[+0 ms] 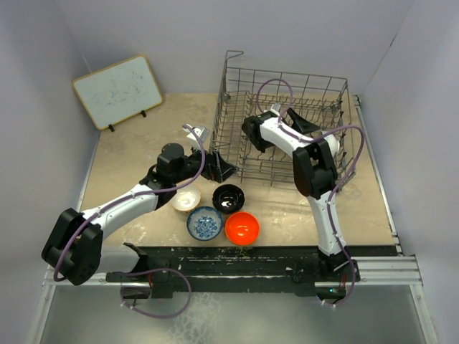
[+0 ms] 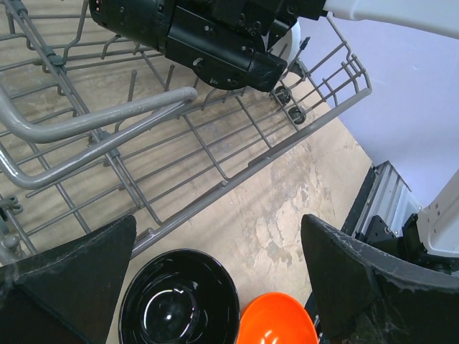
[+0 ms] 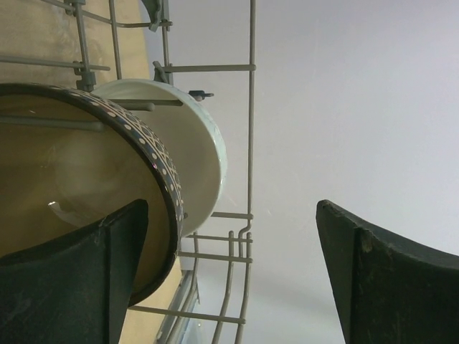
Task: Load the bowls into the dish rack
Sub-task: Place the bowl in the dish rack.
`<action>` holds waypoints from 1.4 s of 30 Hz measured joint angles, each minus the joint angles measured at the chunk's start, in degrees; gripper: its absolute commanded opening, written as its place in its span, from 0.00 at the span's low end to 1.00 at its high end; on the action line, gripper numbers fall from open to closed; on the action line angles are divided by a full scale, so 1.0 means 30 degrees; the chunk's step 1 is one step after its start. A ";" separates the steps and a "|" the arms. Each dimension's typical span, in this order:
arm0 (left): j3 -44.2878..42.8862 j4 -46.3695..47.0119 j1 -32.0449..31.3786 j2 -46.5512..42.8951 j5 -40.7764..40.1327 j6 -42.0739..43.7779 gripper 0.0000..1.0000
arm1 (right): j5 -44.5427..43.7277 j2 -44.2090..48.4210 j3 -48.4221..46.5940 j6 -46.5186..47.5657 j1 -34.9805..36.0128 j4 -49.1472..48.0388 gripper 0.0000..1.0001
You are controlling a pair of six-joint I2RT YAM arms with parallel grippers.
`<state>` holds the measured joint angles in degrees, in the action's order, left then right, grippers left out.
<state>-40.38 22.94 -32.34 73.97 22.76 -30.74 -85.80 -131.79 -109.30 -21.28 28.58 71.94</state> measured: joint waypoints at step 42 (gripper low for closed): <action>-0.2113 -0.2973 0.0109 0.0707 -0.0189 0.0226 0.99 | 2.0618 1.2983 0.2776 0.4495 0.0029 -1.1023 1.00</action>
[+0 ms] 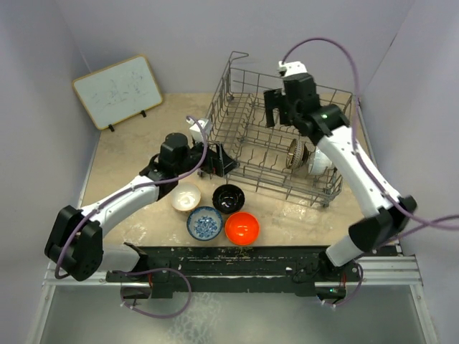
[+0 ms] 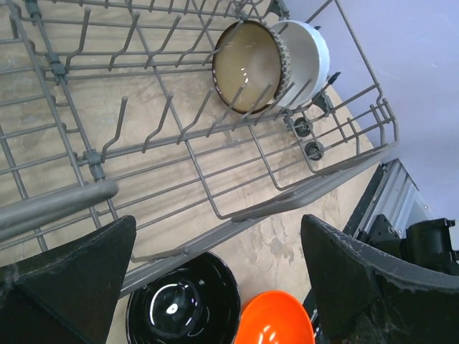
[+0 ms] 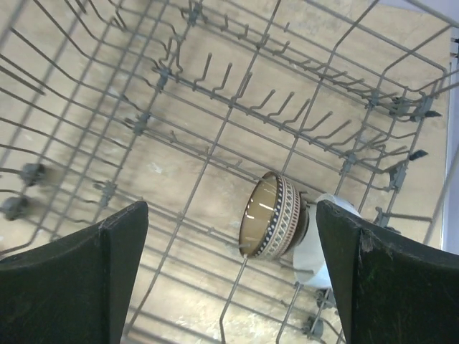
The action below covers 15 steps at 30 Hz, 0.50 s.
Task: Load the bowls into the dish rack
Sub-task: Place the bowl in the dish rack.
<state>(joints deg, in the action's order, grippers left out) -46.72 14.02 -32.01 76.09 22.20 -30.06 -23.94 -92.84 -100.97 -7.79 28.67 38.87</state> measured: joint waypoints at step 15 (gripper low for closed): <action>-0.6062 -0.4350 -0.0087 -0.1712 0.0379 0.1384 0.99 | 0.1319 0.7919 0.5100 -0.5792 -0.3249 0.3672 0.96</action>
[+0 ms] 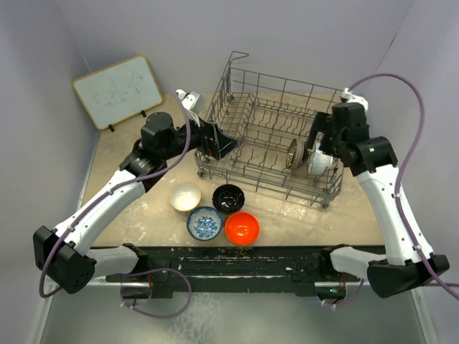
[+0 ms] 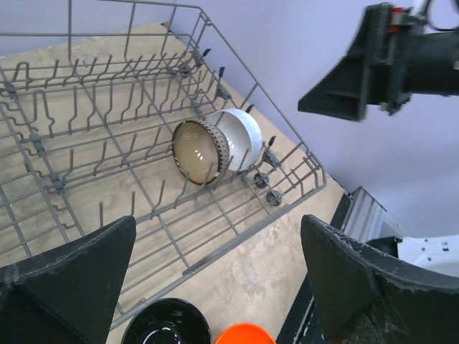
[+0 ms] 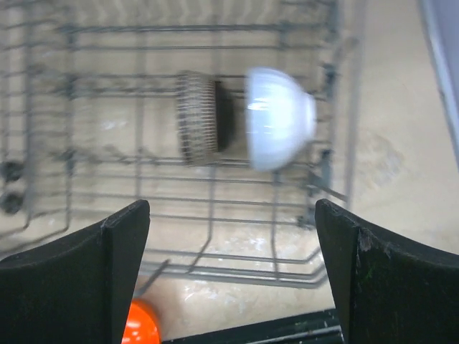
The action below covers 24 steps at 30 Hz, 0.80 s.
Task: Load the bowls into the dish rack
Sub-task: Place the bowl in the dish rack, then adjust the dish rack at the center of the board.
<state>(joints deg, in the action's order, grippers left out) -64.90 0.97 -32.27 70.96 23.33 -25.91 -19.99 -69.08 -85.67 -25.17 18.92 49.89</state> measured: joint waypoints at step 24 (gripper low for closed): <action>-0.0007 -0.4546 0.0000 -0.3752 0.1960 0.2550 0.99 | 0.1872 -0.6346 0.1938 0.0066 -0.9639 -0.6747 0.45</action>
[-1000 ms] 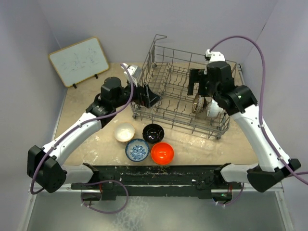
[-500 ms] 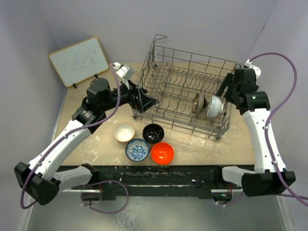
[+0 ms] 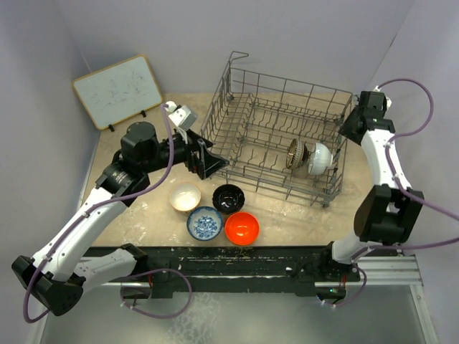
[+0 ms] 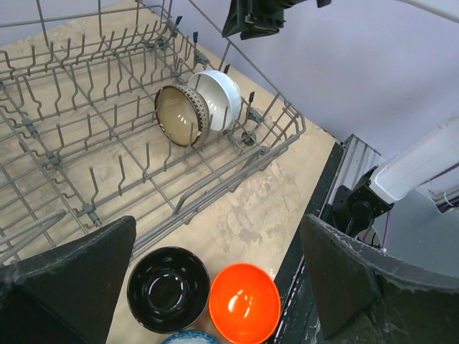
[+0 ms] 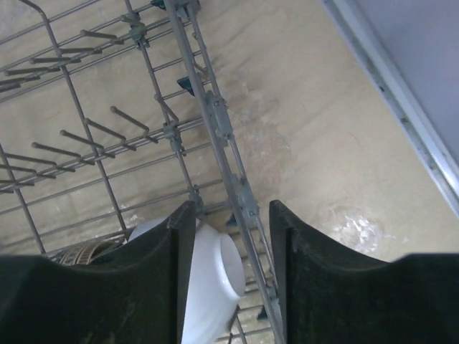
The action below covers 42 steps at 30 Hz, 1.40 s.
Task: Load the bowls into the dish rack
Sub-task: Adjust the dish rack at the center of the board.
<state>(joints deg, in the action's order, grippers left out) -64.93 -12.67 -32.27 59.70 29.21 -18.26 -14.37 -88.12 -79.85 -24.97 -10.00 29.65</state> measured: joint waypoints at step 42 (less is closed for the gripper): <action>0.1326 -0.1610 0.0000 0.1355 -0.0364 0.1450 0.99 | 0.0131 -1.3522 -1.3340 0.4503 -0.0437 -0.4823 0.00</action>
<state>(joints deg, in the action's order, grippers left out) -60.95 -17.50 -32.27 63.77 28.12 -13.91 -13.98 -128.68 -119.87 -11.46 -11.31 15.18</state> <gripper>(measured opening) 0.990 0.091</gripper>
